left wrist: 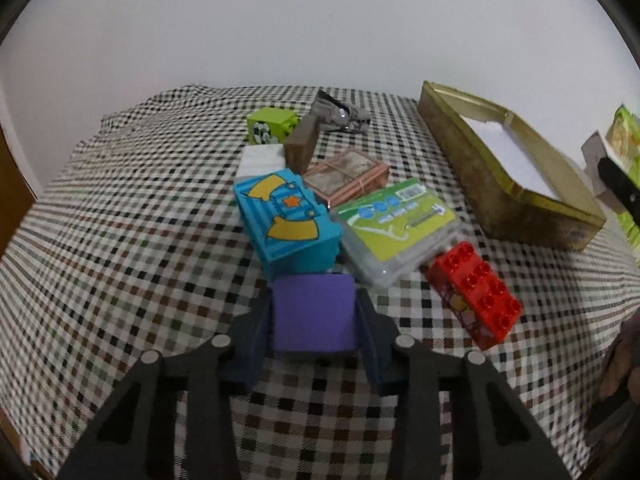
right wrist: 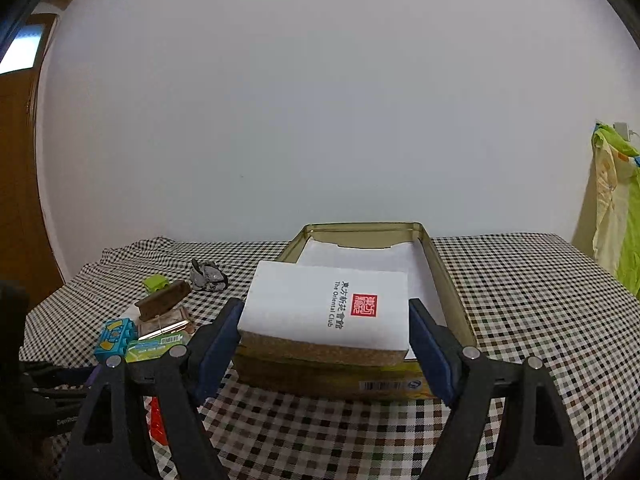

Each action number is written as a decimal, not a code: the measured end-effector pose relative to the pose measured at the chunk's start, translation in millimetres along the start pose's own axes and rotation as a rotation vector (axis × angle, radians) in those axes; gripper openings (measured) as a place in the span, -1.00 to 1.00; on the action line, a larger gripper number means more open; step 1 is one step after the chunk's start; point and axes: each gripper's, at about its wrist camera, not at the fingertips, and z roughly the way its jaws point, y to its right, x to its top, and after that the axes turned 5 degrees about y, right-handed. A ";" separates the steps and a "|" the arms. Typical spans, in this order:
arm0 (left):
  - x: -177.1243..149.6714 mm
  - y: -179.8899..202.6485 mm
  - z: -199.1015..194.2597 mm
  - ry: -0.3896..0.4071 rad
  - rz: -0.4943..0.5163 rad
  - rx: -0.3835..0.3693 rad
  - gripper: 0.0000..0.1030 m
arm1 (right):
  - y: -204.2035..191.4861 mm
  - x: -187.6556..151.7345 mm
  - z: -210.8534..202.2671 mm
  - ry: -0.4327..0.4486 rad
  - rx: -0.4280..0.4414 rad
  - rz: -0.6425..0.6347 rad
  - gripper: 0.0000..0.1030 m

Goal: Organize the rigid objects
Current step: 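Carry the white box into the tray with the right tool while the left tool carries the purple cube there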

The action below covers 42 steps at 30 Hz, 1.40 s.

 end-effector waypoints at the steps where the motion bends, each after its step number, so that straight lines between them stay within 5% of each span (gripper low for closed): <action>1: -1.3 -2.8 -1.0 0.005 -0.009 -0.017 -0.24 | -0.7 1.4 0.3 -0.002 0.000 0.007 0.60; 11: 13.3 4.1 -44.1 0.176 0.002 -0.109 -0.25 | 13.4 6.4 -12.1 0.000 -0.038 0.054 0.60; 21: 61.2 63.7 -50.0 0.291 0.091 -0.245 -0.25 | 10.4 29.9 14.8 -0.048 -0.129 -0.013 0.60; 26: 85.4 103.0 -23.1 0.280 0.101 -0.309 -0.24 | 37.3 24.4 63.9 -0.104 -0.136 0.018 0.60; 33: 101.6 141.9 21.7 0.211 0.091 -0.361 -0.24 | 58.8 15.8 76.6 -0.156 -0.105 0.035 0.60; 42: 103.8 156.5 52.1 0.140 0.084 -0.299 -0.25 | 69.6 10.5 101.6 -0.202 -0.071 0.031 0.60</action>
